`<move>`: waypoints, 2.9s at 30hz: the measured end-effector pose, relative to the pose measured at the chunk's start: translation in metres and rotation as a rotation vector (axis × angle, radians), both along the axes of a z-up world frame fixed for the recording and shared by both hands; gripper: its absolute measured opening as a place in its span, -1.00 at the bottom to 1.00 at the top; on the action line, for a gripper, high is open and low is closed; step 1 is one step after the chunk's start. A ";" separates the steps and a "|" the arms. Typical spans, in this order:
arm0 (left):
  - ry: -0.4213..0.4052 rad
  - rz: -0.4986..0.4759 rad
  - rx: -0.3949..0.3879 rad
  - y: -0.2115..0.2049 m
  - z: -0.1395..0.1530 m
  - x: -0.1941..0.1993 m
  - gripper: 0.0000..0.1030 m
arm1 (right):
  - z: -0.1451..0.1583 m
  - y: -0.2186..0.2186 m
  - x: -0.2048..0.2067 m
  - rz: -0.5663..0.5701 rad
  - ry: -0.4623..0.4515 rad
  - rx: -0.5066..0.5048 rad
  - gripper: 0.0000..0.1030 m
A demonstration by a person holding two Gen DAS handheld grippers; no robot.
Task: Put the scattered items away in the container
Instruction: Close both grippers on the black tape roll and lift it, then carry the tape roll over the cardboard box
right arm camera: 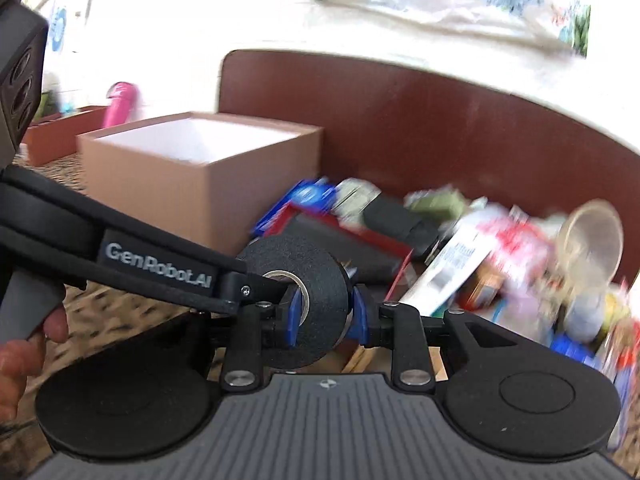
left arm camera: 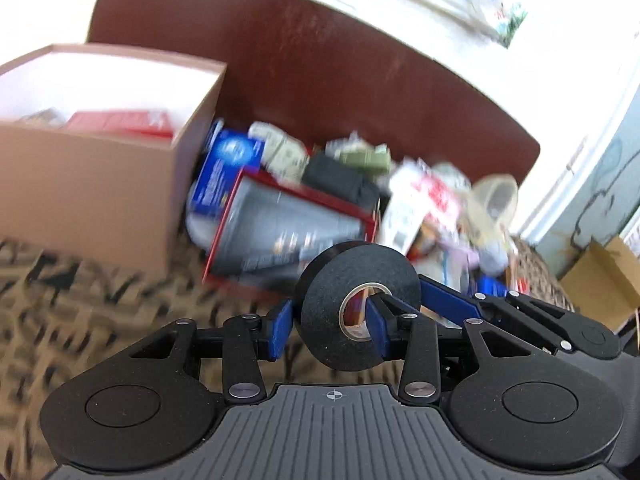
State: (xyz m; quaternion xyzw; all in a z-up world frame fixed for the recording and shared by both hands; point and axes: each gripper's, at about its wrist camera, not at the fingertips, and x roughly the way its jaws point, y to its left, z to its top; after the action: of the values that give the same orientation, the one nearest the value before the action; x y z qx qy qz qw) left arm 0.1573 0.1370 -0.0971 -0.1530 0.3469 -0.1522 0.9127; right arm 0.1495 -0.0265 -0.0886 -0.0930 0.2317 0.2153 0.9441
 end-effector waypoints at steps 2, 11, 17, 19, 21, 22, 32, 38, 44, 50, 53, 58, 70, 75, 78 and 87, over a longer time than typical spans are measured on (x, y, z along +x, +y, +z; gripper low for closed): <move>0.037 -0.013 0.014 0.007 -0.008 -0.012 0.24 | -0.007 -0.003 -0.008 0.014 0.094 0.040 -0.36; 0.141 0.011 0.021 0.021 -0.045 -0.018 0.50 | -0.035 -0.010 -0.019 -0.053 0.259 0.110 -0.30; 0.156 -0.052 -0.039 0.016 -0.047 -0.009 0.09 | -0.037 -0.015 -0.012 -0.080 0.292 0.141 -0.30; 0.165 -0.074 -0.031 0.013 -0.049 -0.006 -0.03 | -0.040 -0.018 -0.010 -0.077 0.321 0.154 -0.30; 0.171 -0.085 -0.033 0.013 -0.051 -0.003 -0.13 | -0.041 -0.019 -0.008 -0.068 0.335 0.167 -0.30; 0.175 -0.086 -0.042 0.014 -0.051 -0.002 -0.15 | -0.042 -0.020 -0.006 -0.065 0.342 0.170 -0.30; 0.173 -0.094 -0.057 0.018 -0.056 0.005 -0.26 | -0.049 -0.017 0.001 -0.115 0.381 0.197 -0.26; 0.171 -0.098 -0.111 0.024 -0.061 0.004 0.03 | -0.052 -0.025 -0.002 -0.142 0.402 0.261 -0.26; 0.156 -0.084 -0.113 0.026 -0.065 0.005 -0.41 | -0.055 -0.026 0.001 -0.142 0.412 0.292 -0.29; 0.123 -0.069 -0.083 0.020 -0.051 -0.018 -0.44 | -0.040 -0.023 -0.013 -0.155 0.404 0.265 -0.38; 0.081 -0.052 -0.098 0.027 -0.036 -0.029 -0.44 | -0.025 -0.018 -0.023 -0.135 0.360 0.253 -0.37; -0.072 0.013 -0.112 0.057 0.012 -0.037 -0.44 | 0.023 0.008 -0.018 -0.030 0.219 0.231 -0.37; -0.316 0.265 -0.071 0.176 0.102 0.006 -0.44 | 0.117 0.147 0.076 0.225 0.041 0.253 -0.38; -0.253 0.299 -0.107 0.220 0.087 0.049 -0.43 | 0.102 0.195 0.120 0.219 0.106 0.227 -0.38; -0.193 0.311 -0.126 0.239 0.066 0.068 -0.43 | 0.083 0.212 0.142 0.209 0.180 0.211 -0.39; -0.123 0.322 -0.057 0.268 0.039 0.091 -0.46 | 0.045 0.241 0.176 0.201 0.329 0.209 -0.41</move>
State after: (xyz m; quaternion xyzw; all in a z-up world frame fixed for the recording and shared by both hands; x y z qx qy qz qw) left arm 0.2483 0.4048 -0.0583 -0.2226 0.2571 -0.0229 0.9401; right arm 0.3253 0.2150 -0.0434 0.0194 0.3488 0.3433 0.8718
